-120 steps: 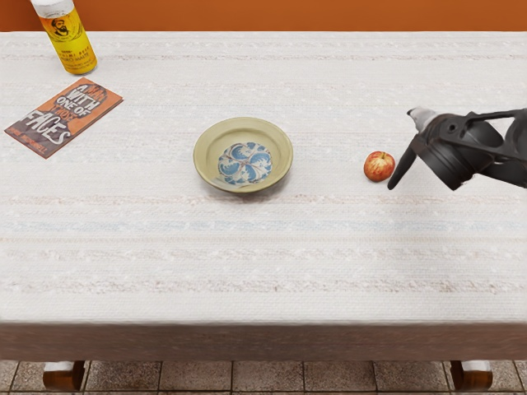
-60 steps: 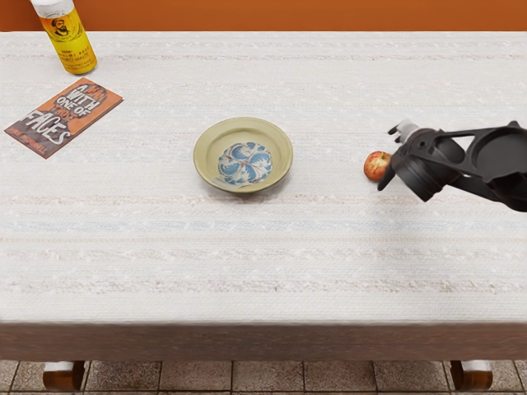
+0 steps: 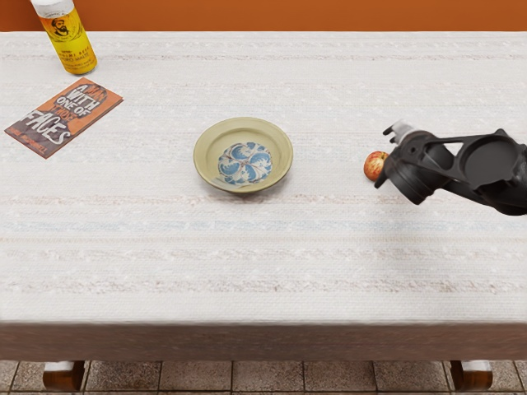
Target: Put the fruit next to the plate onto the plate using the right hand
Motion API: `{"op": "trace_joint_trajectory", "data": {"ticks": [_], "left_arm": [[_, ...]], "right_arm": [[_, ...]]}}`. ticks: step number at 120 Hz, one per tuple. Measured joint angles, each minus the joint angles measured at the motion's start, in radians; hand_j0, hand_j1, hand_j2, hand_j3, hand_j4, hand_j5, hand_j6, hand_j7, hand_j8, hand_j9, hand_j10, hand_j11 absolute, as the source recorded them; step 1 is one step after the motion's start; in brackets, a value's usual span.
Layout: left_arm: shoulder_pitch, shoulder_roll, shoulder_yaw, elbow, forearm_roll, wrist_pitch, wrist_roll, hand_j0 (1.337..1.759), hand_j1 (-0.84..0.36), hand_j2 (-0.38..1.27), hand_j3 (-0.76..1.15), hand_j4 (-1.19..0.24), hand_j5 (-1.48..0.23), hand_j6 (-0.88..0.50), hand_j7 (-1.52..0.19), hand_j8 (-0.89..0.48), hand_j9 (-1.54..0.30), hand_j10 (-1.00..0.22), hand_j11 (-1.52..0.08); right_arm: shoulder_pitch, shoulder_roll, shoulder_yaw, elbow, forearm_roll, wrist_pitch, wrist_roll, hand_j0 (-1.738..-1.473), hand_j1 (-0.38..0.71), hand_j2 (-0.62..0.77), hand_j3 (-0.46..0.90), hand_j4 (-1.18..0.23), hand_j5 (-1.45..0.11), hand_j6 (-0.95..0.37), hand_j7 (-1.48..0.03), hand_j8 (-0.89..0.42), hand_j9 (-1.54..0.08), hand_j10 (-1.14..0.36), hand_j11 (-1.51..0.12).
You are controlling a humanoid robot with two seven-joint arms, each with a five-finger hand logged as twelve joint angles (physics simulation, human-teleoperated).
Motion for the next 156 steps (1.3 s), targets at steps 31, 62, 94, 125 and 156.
{"op": "trace_joint_trajectory", "data": {"ticks": [31,62,94,125,156], "left_arm": [[0.0,0.0,0.0,0.0,0.0,0.0,0.0,1.658,0.35,0.0,0.0,0.0,0.0,0.0,0.0,0.0,0.0,0.0,0.0],[0.0,0.0,0.0,0.0,0.0,0.0,0.0,1.658,0.35,0.0,0.0,0.0,0.0,0.0,0.0,0.0,0.0,0.0,0.0],[0.0,0.0,0.0,0.0,0.0,0.0,0.0,1.658,0.35,0.0,0.0,0.0,0.0,0.0,0.0,0.0,0.0,0.0,0.0],[0.0,0.0,0.0,0.0,0.0,0.0,0.0,1.658,0.35,0.0,0.0,0.0,0.0,0.0,0.0,0.0,0.0,0.0,0.0],[0.0,0.0,0.0,0.0,0.0,0.0,0.0,1.658,0.35,0.0,0.0,0.0,0.0,0.0,0.0,0.0,0.0,0.0,0.0]], "right_arm": [[-0.03,0.038,0.003,-0.049,-0.003,0.005,0.0,-1.658,-0.02,-0.05,0.0,-0.28,-0.36,-0.28,-0.36,-0.28,-0.36,-0.28,-0.36],[-0.053,0.064,0.004,-0.099,-0.012,0.028,0.0,-1.658,0.08,-0.07,0.0,-0.36,-0.46,-0.36,-0.46,-0.36,-0.46,-0.36,-0.46],[-0.098,0.067,0.146,-0.166,-0.021,0.053,-0.003,-1.653,0.31,0.14,0.0,-0.6,-0.86,-0.36,-0.87,-0.31,-1.02,-0.38,-0.99],[-0.194,-0.004,0.575,-0.275,-0.012,0.4,-0.003,-1.645,0.33,0.15,0.0,-0.5,-1.04,-0.26,-1.0,-0.27,-1.08,-0.67,-1.07],[-0.294,-0.095,1.003,-0.28,0.171,0.95,-0.002,-1.646,0.35,0.19,0.0,-0.48,-1.11,-0.23,-1.06,-0.27,-1.11,-0.73,-1.11]]}}
